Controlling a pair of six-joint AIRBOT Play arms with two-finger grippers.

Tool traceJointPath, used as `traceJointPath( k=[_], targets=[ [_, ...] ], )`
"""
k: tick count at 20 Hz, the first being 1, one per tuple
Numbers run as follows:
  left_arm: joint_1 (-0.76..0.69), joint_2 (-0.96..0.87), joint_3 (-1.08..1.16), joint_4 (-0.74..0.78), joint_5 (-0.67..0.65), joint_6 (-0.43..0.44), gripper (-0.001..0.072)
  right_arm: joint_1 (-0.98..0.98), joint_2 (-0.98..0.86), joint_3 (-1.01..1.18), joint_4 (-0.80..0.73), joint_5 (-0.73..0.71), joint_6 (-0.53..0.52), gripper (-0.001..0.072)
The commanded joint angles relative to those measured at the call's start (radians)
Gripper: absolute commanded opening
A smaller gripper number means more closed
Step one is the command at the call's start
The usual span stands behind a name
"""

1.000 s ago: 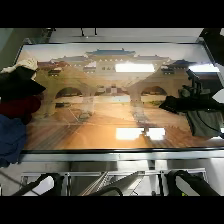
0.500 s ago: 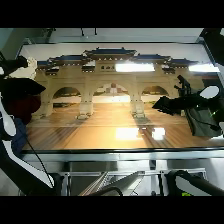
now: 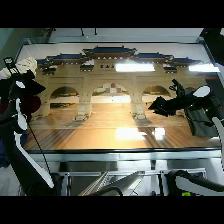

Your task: Fold the shirts.

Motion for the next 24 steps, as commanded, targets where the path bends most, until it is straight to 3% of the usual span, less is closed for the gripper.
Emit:
traceJointPath(
  k=[1, 2, 4, 5, 9, 14, 19, 24],
  targets=[
    [0.014, -0.027, -0.001, 0.003, 0.074, 0.005, 0.0700, 0.001, -0.023, 0.000, 0.019, -0.002, 0.001, 0.0466],
    [0.016, -0.040, 0.016, 0.002, 0.060, 0.004, 0.0667, 0.001, -0.029, 0.000, 0.019, -0.002, 0.001, 0.0467],
    [0.019, -0.047, 0.038, 0.002, -0.020, 0.004, 0.0169, 0.001, -0.042, 0.000, 0.019, -0.002, 0.001, 0.0466],
    [0.018, -0.044, 0.038, 0.001, -0.033, 0.004, 0.0015, 0.001, -0.047, 0.000, 0.019, -0.002, 0.000, 0.0467],
    [0.015, 0.019, 0.037, -0.005, -0.117, -0.024, 0.0016, 0.001, -0.057, 0.000, 0.020, 0.005, 0.000, 0.0467],
    [0.003, 0.230, 0.037, -0.005, -0.222, -0.023, 0.0016, 0.001, -0.057, 0.000, 0.023, 0.027, -0.030, 0.0466],
    [0.008, 0.432, -0.075, 0.012, -0.402, -0.023, 0.0016, 0.002, -0.057, 0.000, 0.023, 0.071, -0.071, 0.0466],
    [0.058, 0.535, -0.213, 0.191, -0.695, -0.024, 0.0016, 0.021, -0.057, 0.000, 0.035, 0.108, -0.124, 0.0467]
  ],
)
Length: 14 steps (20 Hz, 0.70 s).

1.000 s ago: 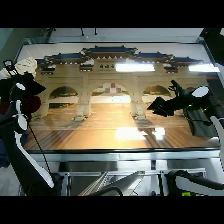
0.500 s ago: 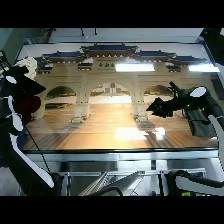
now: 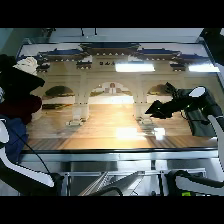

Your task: Fold the shirts.

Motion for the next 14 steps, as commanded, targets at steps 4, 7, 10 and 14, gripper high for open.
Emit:
traceJointPath(
  k=[4, 7, 10, 14],
  targets=[
    [0.045, 0.055, -0.111, 0.233, -0.327, -0.029, 0.0016, 0.021, -0.001, 0.000, 0.013, 0.026, -0.053, 0.0467],
    [0.047, 0.055, -0.122, 0.280, -0.315, -0.079, 0.0200, 0.028, -0.001, 0.000, 0.013, 0.026, -0.059, 0.0469],
    [0.024, 0.055, -0.074, 0.200, -0.197, -0.138, 0.0694, 0.031, -0.002, 0.000, 0.012, 0.024, -0.058, 0.0470],
    [-0.054, -0.071, 0.151, 0.200, 0.038, -0.137, 0.0692, 0.031, -0.003, 0.000, 0.013, -0.010, -0.058, 0.0470]
  ],
)
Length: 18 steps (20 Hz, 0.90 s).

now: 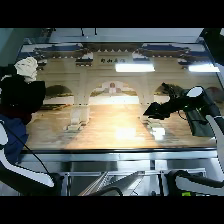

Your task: Fold the shirts.

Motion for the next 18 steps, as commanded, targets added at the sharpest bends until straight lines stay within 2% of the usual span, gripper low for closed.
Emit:
traceJointPath(
  k=[1, 3, 7, 13, 14, 16, 17, 18],
  targets=[
    [-0.058, -0.125, 0.169, -0.008, 0.198, -0.017, 0.0692, 0.001, -0.001, 0.000, 0.000, -0.045, -0.002, 0.0470],
    [-0.087, -0.221, 0.175, -0.005, 0.324, -0.014, 0.0692, 0.001, -0.002, 0.000, 0.000, -0.071, -0.001, 0.0469],
    [-0.108, -0.387, 0.104, -0.005, 0.433, 0.107, 0.0692, 0.001, -0.002, 0.000, 0.000, -0.105, 0.032, 0.0469],
    [-0.100, -0.548, 0.132, -0.005, 0.568, 0.108, 0.0691, 0.001, -0.012, 0.000, 0.000, -0.124, 0.079, 0.0468],
    [-0.100, -0.560, 0.154, -0.005, 0.565, 0.108, 0.0601, 0.001, -0.018, 0.000, 0.000, -0.123, 0.082, 0.0468],
    [-0.100, -0.549, 0.169, -0.005, 0.500, 0.111, 0.0098, 0.001, -0.029, 0.000, 0.000, -0.122, 0.097, 0.0467],
    [-0.100, -0.531, 0.168, -0.005, 0.473, 0.122, 0.0017, 0.001, -0.034, 0.000, 0.000, -0.119, 0.097, 0.0468],
    [-0.100, -0.512, 0.168, -0.005, 0.468, 0.122, 0.0016, 0.001, -0.039, 0.000, 0.000, -0.119, 0.097, 0.0468]
  ],
)
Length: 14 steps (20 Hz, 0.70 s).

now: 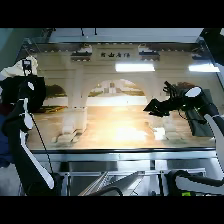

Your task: Fold the shirts.

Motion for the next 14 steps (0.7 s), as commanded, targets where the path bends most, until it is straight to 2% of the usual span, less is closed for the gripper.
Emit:
traceJointPath(
  k=[1, 6, 9, 11, 14],
  targets=[
    [0.000, 0.040, 0.013, -0.002, -0.041, 0.012, 0.0016, 0.001, -0.014, 0.000, 0.000, 0.000, 0.015, 0.0467],
    [-0.018, 0.261, 0.005, -0.011, -0.090, 0.011, 0.0016, 0.001, -0.014, 0.000, 0.000, 0.001, 0.011, 0.0468],
    [-0.030, 0.424, -0.084, -0.010, -0.097, 0.011, 0.0016, 0.009, -0.014, 0.000, 0.000, 0.042, -0.019, 0.0467],
    [-0.031, 0.507, -0.097, -0.012, -0.231, 0.005, 0.0015, 0.017, -0.014, 0.000, 0.000, 0.068, -0.028, 0.0467],
    [-0.072, 0.636, -0.097, -0.036, -0.433, -0.055, 0.0015, 0.023, -0.014, 0.000, 0.000, 0.076, -0.031, 0.0465]
  ],
)
